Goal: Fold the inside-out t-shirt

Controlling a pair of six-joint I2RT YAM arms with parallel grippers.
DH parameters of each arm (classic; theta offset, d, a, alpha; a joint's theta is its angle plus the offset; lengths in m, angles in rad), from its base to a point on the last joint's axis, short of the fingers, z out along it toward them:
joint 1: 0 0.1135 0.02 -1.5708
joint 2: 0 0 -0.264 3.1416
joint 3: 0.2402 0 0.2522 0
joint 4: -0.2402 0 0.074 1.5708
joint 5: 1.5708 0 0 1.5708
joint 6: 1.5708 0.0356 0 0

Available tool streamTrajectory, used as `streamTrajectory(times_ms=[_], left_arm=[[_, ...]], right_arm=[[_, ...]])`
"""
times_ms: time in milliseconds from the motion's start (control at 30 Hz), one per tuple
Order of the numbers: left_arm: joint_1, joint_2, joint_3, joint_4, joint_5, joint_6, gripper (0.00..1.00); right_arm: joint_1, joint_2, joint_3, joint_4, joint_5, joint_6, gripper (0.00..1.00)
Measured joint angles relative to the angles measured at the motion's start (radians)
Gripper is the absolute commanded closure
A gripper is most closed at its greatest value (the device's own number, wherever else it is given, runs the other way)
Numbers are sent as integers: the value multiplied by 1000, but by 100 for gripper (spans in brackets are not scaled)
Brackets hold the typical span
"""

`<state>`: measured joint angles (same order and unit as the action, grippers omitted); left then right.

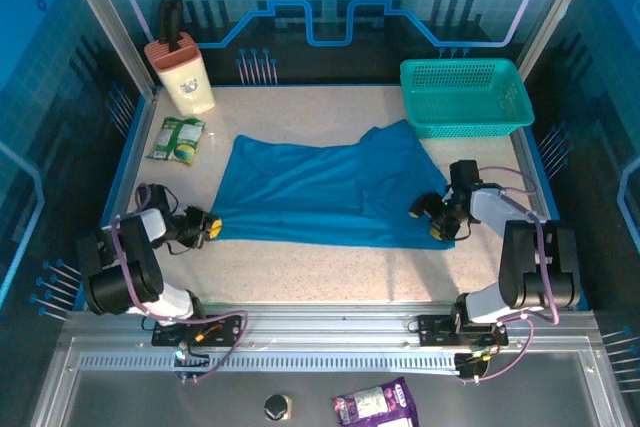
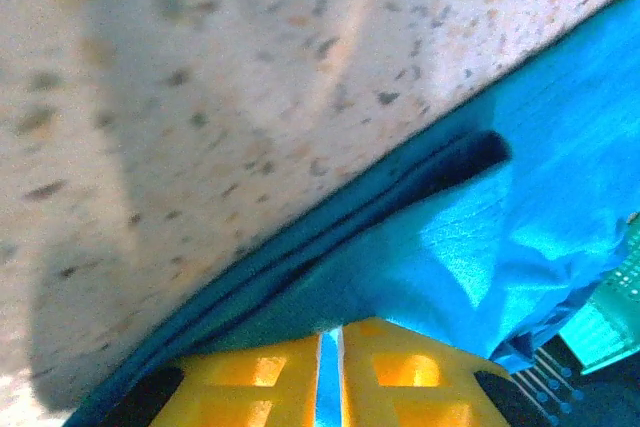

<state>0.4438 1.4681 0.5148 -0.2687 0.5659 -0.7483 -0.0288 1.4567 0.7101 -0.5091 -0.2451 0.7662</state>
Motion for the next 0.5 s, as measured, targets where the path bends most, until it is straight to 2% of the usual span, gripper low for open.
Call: streamTrajectory(times_ms=[200, 367, 500], left_arm=[[11, -160, -95, -21, -41, -75, 84], [11, -313, -116, -153, -166, -119, 82], [11, -358, -65, -240, -237, -123, 83]], right_arm=[[2, -68, -53, -13, -2, 35, 29], [18, -72, -50, -37, -3, 39, 28], [35, -72, -14, -95, 7, 34, 28]])
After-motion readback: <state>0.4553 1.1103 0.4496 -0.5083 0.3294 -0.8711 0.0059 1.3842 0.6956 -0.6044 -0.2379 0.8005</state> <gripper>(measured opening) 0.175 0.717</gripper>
